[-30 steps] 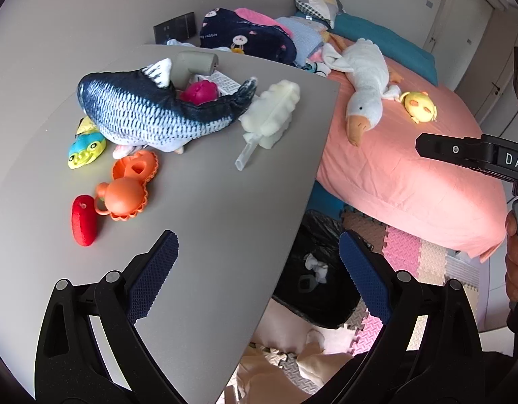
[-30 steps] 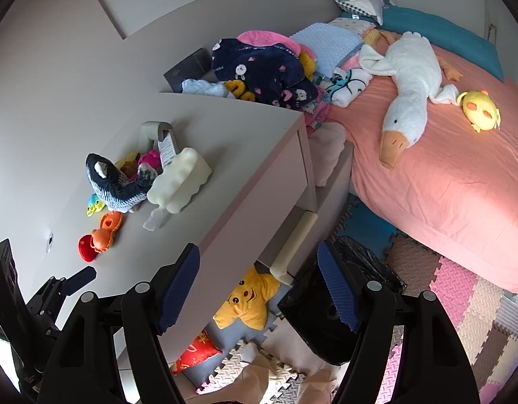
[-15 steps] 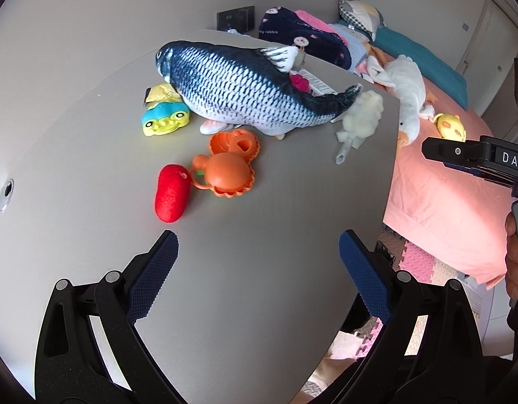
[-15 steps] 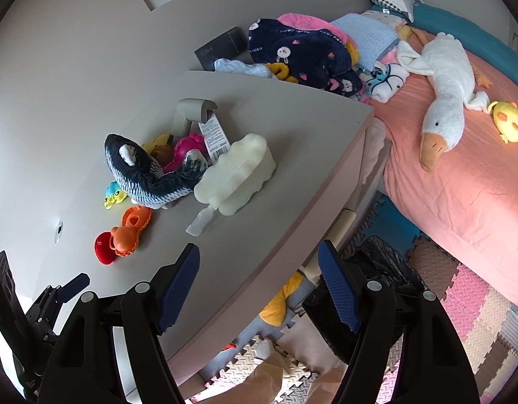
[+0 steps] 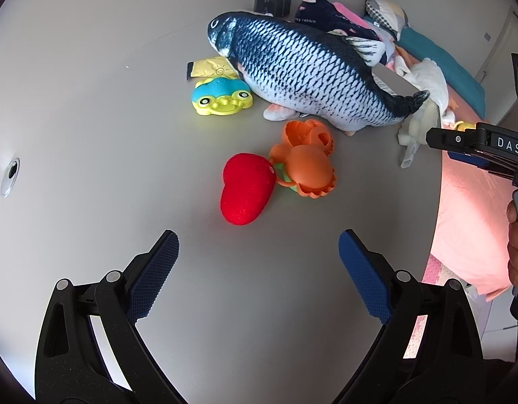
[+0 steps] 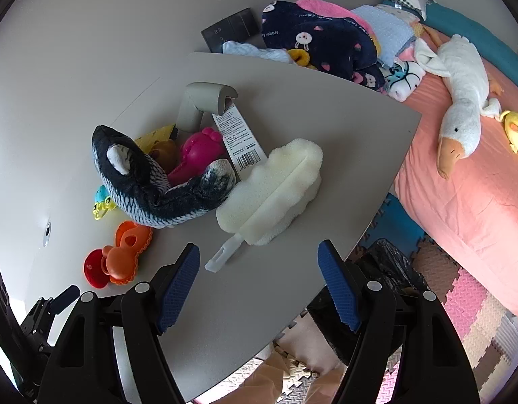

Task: Collect trash
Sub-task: 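Grasp the white sponge with the right tool while the left tool grasps the red cup, then carry the red cup over the black bin and open the left tool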

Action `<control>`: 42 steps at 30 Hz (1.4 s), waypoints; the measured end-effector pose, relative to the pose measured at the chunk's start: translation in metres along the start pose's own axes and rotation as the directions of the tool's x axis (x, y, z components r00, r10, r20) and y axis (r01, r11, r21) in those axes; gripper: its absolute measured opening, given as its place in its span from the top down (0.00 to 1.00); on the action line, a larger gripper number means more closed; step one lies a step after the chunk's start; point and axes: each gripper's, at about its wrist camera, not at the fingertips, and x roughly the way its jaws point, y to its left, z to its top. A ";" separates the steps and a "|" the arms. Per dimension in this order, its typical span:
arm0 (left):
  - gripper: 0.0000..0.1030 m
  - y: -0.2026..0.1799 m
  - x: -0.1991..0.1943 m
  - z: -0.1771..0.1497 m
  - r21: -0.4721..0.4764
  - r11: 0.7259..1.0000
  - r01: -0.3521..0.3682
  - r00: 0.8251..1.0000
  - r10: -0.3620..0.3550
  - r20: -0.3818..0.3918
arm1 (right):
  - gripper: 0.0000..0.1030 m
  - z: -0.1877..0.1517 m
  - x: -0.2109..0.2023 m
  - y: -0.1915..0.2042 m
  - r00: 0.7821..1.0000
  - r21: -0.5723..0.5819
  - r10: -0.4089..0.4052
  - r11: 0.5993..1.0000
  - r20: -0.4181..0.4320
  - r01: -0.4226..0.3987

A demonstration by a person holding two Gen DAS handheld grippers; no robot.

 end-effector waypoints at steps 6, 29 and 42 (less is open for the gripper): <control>0.18 0.011 0.014 0.009 0.005 1.000 -0.010 1.000 0.010 -0.019 | 0.29 0.013 0.023 0.005 0.998 0.031 -0.069 0.997 -0.002 0.069; 0.76 0.025 0.025 0.031 -0.001 1.000 0.003 1.000 -0.003 0.008 | 0.69 0.024 0.039 0.000 0.994 0.063 -0.109 0.992 -0.003 0.109; 0.76 0.021 -0.006 0.013 -0.049 0.999 -0.004 0.999 0.006 0.045 | 0.69 0.007 0.000 -0.008 0.999 0.035 -0.031 0.999 0.029 0.030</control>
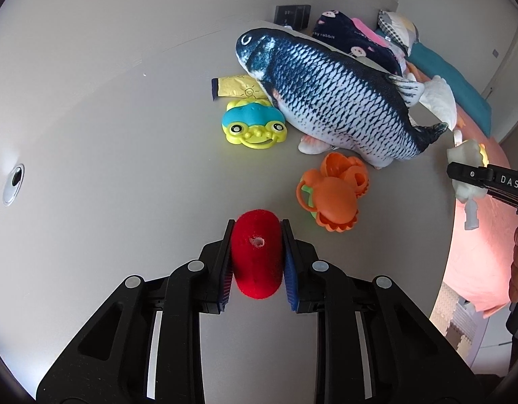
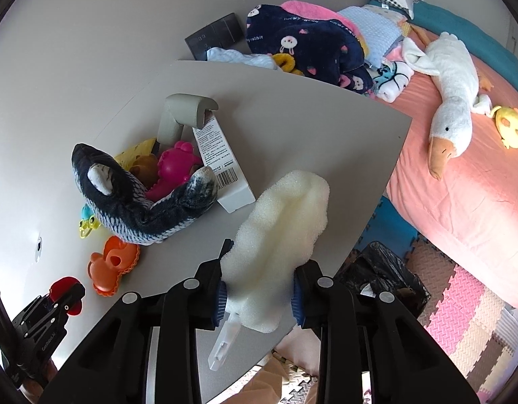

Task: Collect trash
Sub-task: 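Carry the red cup over the black bin and open the left tool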

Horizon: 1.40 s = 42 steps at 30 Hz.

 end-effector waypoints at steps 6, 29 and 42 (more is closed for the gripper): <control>0.76 -0.016 -0.018 -0.011 0.023 1.000 0.011 1.000 -0.011 0.019 | 0.69 -0.007 -0.021 -0.008 1.000 -0.016 0.017 1.000 0.023 -0.017; 0.76 -0.135 -0.024 -0.022 0.167 0.978 0.124 0.992 -0.126 0.001 | 0.67 -0.046 -0.090 -0.085 0.997 0.018 -0.006 1.000 0.078 0.004; 0.76 -0.199 -0.025 -0.025 0.263 0.945 0.192 0.981 -0.195 -0.015 | 0.67 -0.063 -0.121 -0.130 0.993 0.065 -0.038 0.997 0.111 0.031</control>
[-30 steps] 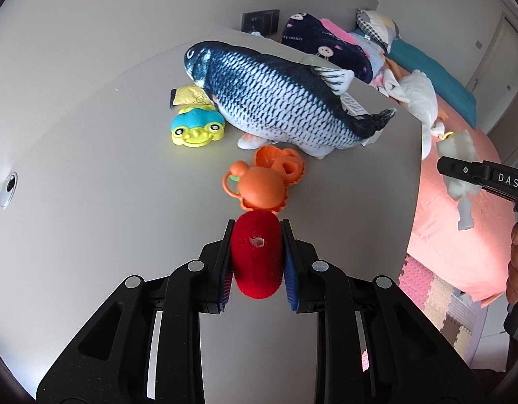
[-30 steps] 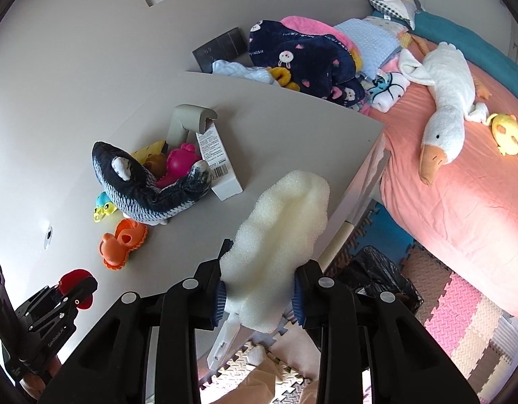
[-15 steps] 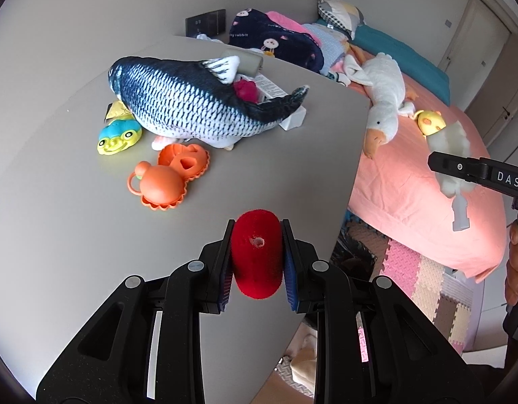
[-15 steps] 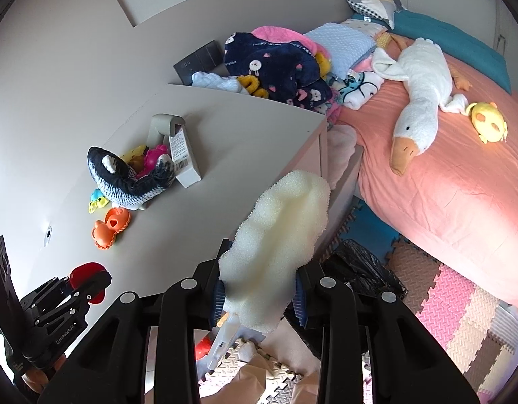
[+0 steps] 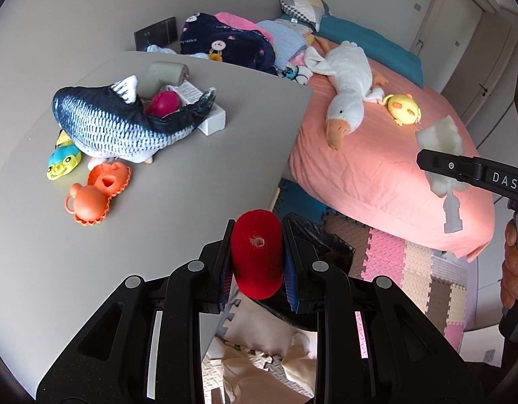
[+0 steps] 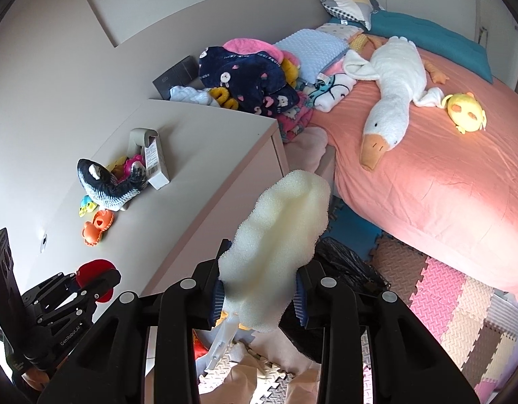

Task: Collect trash
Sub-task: 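Carry the red cup over the black bin and open the left tool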

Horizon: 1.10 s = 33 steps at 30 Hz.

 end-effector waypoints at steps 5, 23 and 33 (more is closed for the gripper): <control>0.76 -0.025 0.006 0.005 0.050 0.998 0.024 1.000 -0.024 -0.011 | 0.66 -0.003 -0.009 -0.020 1.000 0.033 -0.016 0.999 0.009 0.016; 0.76 -0.099 0.028 0.023 0.212 0.970 0.117 0.993 -0.108 -0.053 | 0.66 -0.011 -0.031 -0.078 0.996 0.120 -0.084 0.989 0.021 0.081; 0.76 -0.129 0.043 0.028 0.274 0.947 0.168 0.985 -0.147 -0.096 | 0.66 -0.010 -0.034 -0.095 0.994 0.146 -0.109 0.984 0.020 0.105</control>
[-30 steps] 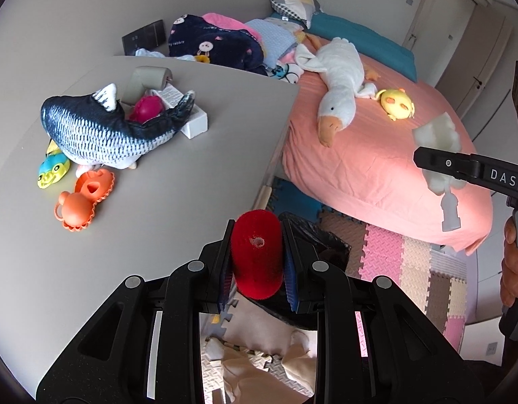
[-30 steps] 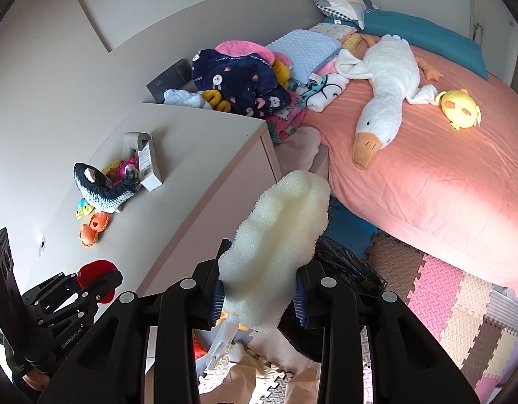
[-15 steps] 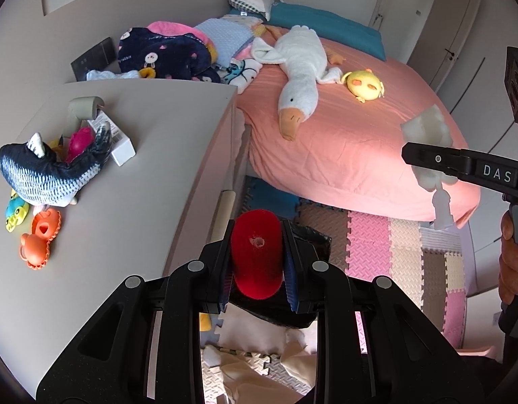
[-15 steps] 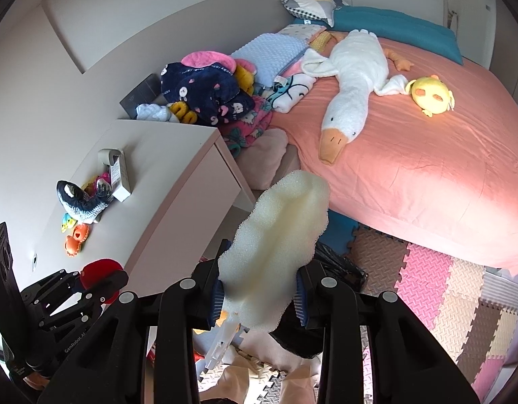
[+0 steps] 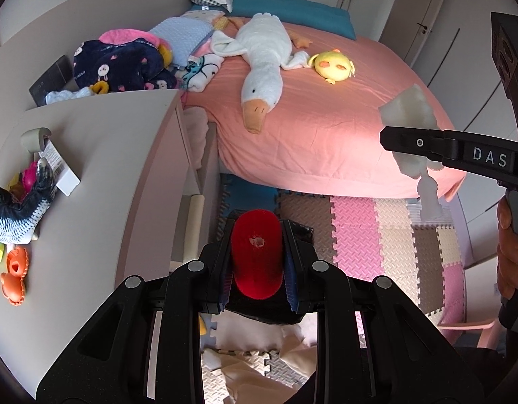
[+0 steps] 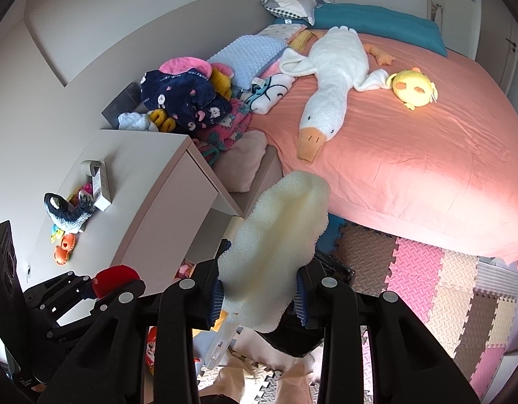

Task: Collect trash
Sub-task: 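Carry the red cup over the black bin and open the left tool, then open the right tool over the black bin to drop the sponge, then move the left tool back to the desk toward the orange toy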

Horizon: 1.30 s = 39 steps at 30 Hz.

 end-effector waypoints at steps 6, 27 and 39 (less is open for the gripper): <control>0.76 -0.004 0.010 0.009 0.026 1.000 0.015 1.000 -0.015 -0.014 | 0.66 0.004 0.004 -0.006 1.000 0.003 -0.011 1.000 -0.006 0.011; 0.06 0.026 0.017 0.023 -0.020 0.996 -0.092 0.995 0.091 -0.037 | 0.25 0.025 0.014 -0.006 0.996 -0.017 -0.090 0.996 0.024 0.091; 0.06 0.037 0.015 0.017 -0.040 0.994 -0.101 0.994 0.099 -0.041 | 0.25 0.025 0.023 0.009 0.997 -0.035 -0.075 0.997 0.007 0.075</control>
